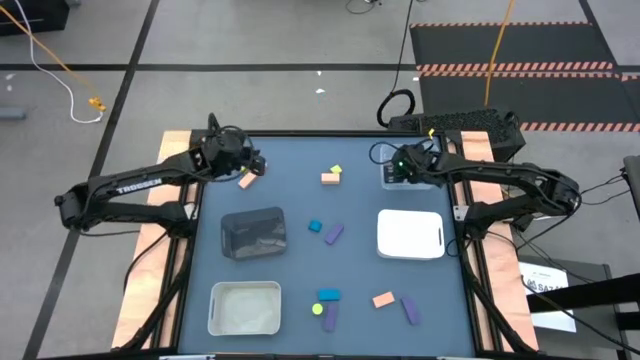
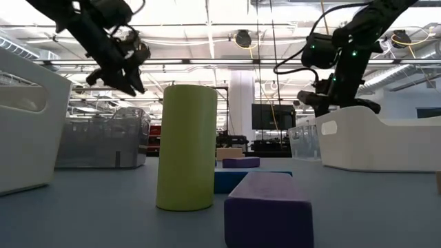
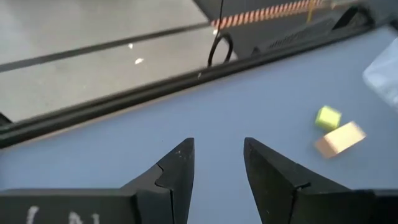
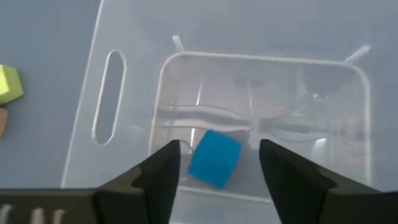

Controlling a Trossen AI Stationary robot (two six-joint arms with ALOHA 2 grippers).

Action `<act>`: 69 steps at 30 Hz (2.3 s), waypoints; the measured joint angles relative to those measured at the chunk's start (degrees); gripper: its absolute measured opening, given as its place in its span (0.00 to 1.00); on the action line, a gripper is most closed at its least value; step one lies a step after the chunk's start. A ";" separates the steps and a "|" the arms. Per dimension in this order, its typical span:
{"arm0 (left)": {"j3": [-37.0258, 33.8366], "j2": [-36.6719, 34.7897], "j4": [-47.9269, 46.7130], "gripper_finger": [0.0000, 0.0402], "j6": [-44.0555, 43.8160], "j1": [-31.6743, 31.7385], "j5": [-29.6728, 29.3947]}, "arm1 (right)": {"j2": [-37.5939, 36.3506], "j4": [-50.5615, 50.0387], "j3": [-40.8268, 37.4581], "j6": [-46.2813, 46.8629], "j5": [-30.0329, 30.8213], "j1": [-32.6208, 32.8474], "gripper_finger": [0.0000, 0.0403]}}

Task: Sort & place blocks by color
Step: Put the top blue block into the transparent bin, then put the top left orange block into the black bin

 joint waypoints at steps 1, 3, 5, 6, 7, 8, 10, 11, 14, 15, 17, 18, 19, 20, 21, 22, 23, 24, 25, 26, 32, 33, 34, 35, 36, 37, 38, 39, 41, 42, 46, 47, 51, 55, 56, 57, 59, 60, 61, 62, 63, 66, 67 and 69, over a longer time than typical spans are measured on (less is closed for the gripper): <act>0.00 0.99 0.01 0.35 -0.05 -0.01 0.01 | 0.00 0.23 0.00 -0.60 -0.01 -0.46 0.57; 0.01 2.49 -0.02 0.35 -0.33 0.00 0.04 | -0.11 0.56 0.00 -1.76 -0.06 -1.40 0.62; 0.01 3.68 -0.23 0.35 -0.33 -0.01 0.04 | -0.49 0.80 0.00 -2.81 -0.22 -2.20 0.65; 0.02 4.07 -0.89 0.35 -0.24 -0.01 0.04 | -0.85 0.99 0.00 -3.36 -0.82 -2.51 0.67; 0.02 4.59 -2.00 0.35 -0.20 -0.01 0.02 | -1.24 1.27 0.00 -3.99 -1.66 -2.96 0.68; 0.02 5.16 -3.28 0.35 -0.18 0.01 -0.08 | -1.76 1.71 0.00 -4.76 -2.02 -3.32 0.69; 0.02 6.74 -6.41 0.35 -0.20 0.17 -0.20 | -3.07 3.25 0.00 -6.29 -3.30 -4.05 0.71; 0.02 7.62 -8.13 0.35 -0.21 0.23 -0.25 | -3.82 4.33 0.00 -6.71 -3.63 -4.36 0.71; 0.02 10.57 -11.88 0.35 -1.06 0.23 -0.36 | -6.33 7.97 0.00 -7.97 -5.29 -5.43 0.72; 0.02 11.53 -12.93 0.35 -1.38 0.23 -0.36 | -7.21 9.48 0.01 -7.97 -6.14 -5.77 0.72; 0.02 13.35 -14.00 0.35 -1.55 0.23 -0.36 | -8.91 11.89 0.02 -8.16 -7.54 -6.42 0.72; 0.04 14.30 -14.33 0.35 -1.55 0.23 -0.36 | -9.68 13.00 0.02 -8.51 -7.75 -6.68 0.72; 0.04 15.29 -14.55 0.35 -1.57 0.23 -0.36 | -10.50 14.24 0.02 -9.07 -8.32 -6.90 0.72; 0.04 16.25 -14.57 0.35 -1.57 0.23 -0.30 | -11.29 15.42 0.02 -9.59 -9.04 -7.17 0.72; 0.04 17.11 -14.44 0.35 -1.57 0.23 0.17 | -11.99 16.38 0.02 -9.85 -9.25 -7.34 0.72; 0.06 17.99 -14.26 0.35 -1.63 0.23 1.03 | -12.66 17.11 0.02 -10.11 -9.72 -7.54 0.72; 0.09 18.97 -14.15 0.35 -1.73 0.23 1.86 | -13.20 17.70 0.02 -10.45 -10.54 -7.66 0.72; 0.09 20.02 -14.14 0.35 -1.72 0.23 2.81 | -13.76 18.33 0.02 -10.62 -10.62 -7.68 0.72; 0.09 21.06 -14.17 0.35 -1.70 0.23 3.28 | -14.23 18.92 0.02 -10.71 -10.67 -7.68 0.72; 0.09 22.05 -13.96 0.35 -1.61 0.21 3.50 | -14.65 19.47 0.02 -10.73 -10.69 -7.68 0.72; 0.23 25.85 -13.21 0.35 -1.51 1.15 3.13 | -15.98 19.81 0.02 -10.99 -10.86 -7.68 0.72; 0.24 25.99 -13.03 0.35 -1.49 1.36 2.95 | -15.98 19.79 0.02 -11.02 -10.86 -7.68 0.72; 0.24 26.00 -12.90 0.35 -1.45 1.54 2.94 | -15.98 19.79 0.02 -11.32 -10.86 -7.66 0.72; 0.24 26.01 -12.77 0.35 -1.27 1.74 2.87 | -15.96 19.78 0.02 -11.89 -10.88 -7.67 0.72; 0.22 26.05 -12.52 0.35 -1.24 1.88 2.38 | -15.96 19.79 0.02 -12.28 -10.88 -7.66 0.72; 0.22 26.09 -12.32 0.35 -1.20 2.11 2.16 | -15.98 19.79 0.02 -12.43 -10.87 -7.67 0.72; 0.22 26.07 -12.26 0.35 -1.18 2.32 2.20 | -15.97 19.79 0.02 -12.42 -10.88 -7.66 0.72; 0.22 25.90 -12.29 0.35 -1.22 2.50 2.32 | -15.96 19.78 0.02 -12.23 -10.91 -7.66 0.72; 0.16 25.48 -12.53 0.35 -1.46 2.70 2.54 | -15.96 19.79 0.02 -12.20 -10.91 -7.66 0.72; 0.12 25.26 -12.64 0.35 -1.46 2.67 2.60 | -15.96 19.79 0.02 -12.17 -10.91 -7.66 0.72; 0.09 23.08 -12.85 0.35 -1.46 2.66 2.68 | -15.96 19.79 0.02 -12.07 -10.91 -7.66 0.72; 0.09 22.57 -12.87 0.35 -1.46 2.66 2.58 | -15.96 19.79 0.02 -12.04 -10.92 -7.66 0.72; 0.09 22.14 -13.45 0.36 0.34 3.07 1.54 | -15.96 19.79 0.02 -12.04 -10.92 -7.66 0.72; 0.07 23.82 -14.07 0.42 4.15 4.06 1.52 | -15.96 19.79 0.02 -12.04 -10.91 -7.66 0.72; 0.07 23.94 -13.91 0.44 5.13 4.57 1.56 | -15.96 19.79 0.02 -12.04 -10.91 -7.66 0.72; 0.07 24.19 -13.55 0.47 5.47 5.21 1.65 | -15.96 19.79 0.02 -12.02 -10.91 -7.66 0.72; 0.08 24.80 -12.71 0.52 5.47 6.50 2.76 | -15.96 19.79 0.02 -12.02 -10.91 -7.66 0.72; 0.07 24.96 -12.79 0.55 5.23 7.03 2.87 | -15.96 19.81 0.02 -12.02 -10.91 -7.66 0.72; 0.07 24.98 -12.83 0.57 5.05 7.53 3.03 | -15.96 19.81 0.02 -12.02 -10.91 -7.66 0.72; 0.07 24.96 -12.85 0.59 5.07 8.02 3.63 | -15.96 19.82 0.02 -12.02 -10.89 -7.66 0.72; 0.07 24.96 -12.86 0.61 5.47 8.57 5.15 | -15.96 19.82 0.02 -12.01 -10.91 -7.66 0.72; 0.11 24.85 -12.88 0.64 6.82 9.98 8.51 | -15.96 19.82 0.02 -11.80 -10.89 -7.66 0.72; 0.11 24.85 -12.84 0.65 7.21 10.37 8.70 | -15.96 19.82 0.02 -11.80 -10.88 -7.66 0.72; 0.11 24.85 -12.51 0.65 8.15 11.14 9.07 | -15.96 19.84 0.04 -11.80 -10.88 -7.66 0.72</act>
